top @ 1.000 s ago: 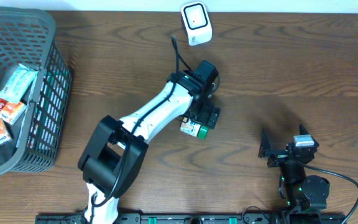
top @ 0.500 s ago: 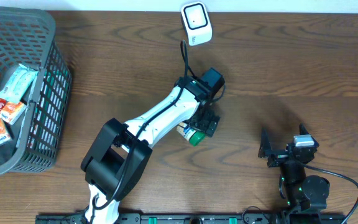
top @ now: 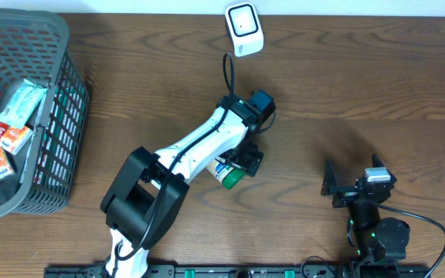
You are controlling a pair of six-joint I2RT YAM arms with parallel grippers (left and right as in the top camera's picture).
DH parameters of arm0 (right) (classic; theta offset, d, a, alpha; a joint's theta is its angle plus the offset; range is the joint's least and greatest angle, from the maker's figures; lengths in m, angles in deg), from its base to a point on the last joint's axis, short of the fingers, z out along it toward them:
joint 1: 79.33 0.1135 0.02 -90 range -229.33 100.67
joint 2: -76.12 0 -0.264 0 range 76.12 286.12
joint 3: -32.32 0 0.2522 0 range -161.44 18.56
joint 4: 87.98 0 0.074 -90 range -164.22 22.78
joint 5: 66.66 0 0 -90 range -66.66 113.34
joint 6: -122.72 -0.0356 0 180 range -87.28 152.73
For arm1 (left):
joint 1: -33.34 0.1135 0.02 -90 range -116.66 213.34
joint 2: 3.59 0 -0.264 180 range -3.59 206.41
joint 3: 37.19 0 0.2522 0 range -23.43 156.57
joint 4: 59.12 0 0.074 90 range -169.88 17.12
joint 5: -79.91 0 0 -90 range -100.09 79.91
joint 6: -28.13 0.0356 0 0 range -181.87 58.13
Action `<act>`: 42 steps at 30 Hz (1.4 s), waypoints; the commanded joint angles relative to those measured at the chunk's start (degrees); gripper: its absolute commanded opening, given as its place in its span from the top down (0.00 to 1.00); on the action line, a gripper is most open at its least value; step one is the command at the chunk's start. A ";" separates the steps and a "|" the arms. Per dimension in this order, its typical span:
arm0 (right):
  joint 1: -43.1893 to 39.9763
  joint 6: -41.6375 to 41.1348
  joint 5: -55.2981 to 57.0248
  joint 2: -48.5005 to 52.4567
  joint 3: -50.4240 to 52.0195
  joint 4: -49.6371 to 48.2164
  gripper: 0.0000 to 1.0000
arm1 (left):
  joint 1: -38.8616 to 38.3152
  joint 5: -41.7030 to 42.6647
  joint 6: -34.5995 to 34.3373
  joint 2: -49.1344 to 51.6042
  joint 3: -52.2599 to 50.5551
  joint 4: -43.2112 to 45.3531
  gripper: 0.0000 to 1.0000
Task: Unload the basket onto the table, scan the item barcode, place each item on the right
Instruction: 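Rotate the held jar with the left gripper, turning its label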
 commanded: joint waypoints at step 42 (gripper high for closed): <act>-0.31 -0.79 0.15 -0.07 0.07 0.22 0.01 | 0.52 -8.74 -2.05 -7.37 -3.72 -14.19 0.01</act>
